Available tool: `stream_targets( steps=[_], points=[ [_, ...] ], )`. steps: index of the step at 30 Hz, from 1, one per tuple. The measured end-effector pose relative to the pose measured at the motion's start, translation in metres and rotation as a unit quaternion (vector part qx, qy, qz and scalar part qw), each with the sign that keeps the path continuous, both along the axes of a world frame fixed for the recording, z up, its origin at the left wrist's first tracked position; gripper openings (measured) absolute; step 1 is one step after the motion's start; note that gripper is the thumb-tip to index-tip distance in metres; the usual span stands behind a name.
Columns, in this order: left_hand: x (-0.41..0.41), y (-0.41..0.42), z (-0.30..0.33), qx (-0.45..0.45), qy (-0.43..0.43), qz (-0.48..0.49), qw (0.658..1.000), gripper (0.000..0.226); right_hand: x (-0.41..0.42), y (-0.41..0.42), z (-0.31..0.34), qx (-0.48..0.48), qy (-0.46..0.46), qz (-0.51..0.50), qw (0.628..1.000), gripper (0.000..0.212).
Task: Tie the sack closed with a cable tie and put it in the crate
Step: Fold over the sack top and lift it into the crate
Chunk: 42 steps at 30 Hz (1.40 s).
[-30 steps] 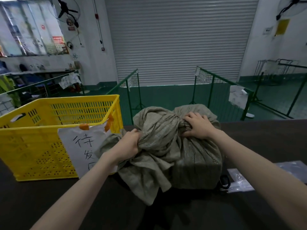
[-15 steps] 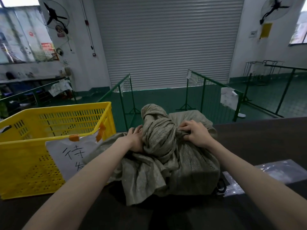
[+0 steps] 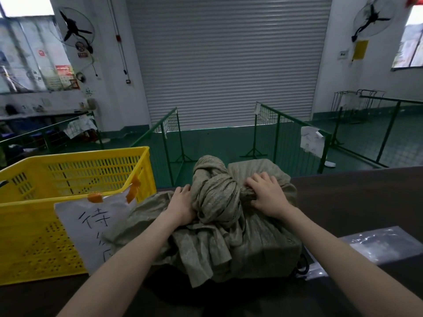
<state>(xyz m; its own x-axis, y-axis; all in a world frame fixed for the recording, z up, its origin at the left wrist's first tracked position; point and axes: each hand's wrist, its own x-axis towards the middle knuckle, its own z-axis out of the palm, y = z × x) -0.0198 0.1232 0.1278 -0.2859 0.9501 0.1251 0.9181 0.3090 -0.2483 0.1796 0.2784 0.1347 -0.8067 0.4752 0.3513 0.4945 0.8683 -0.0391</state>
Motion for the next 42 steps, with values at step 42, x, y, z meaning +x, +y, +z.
stream_targets(
  steps=[42],
  points=[
    [-0.133,-0.194,0.268,0.335,0.394,-0.023,0.855,0.035,-0.178,-0.149,0.269,0.432,0.193,0.045,0.88,0.021]
  ],
)
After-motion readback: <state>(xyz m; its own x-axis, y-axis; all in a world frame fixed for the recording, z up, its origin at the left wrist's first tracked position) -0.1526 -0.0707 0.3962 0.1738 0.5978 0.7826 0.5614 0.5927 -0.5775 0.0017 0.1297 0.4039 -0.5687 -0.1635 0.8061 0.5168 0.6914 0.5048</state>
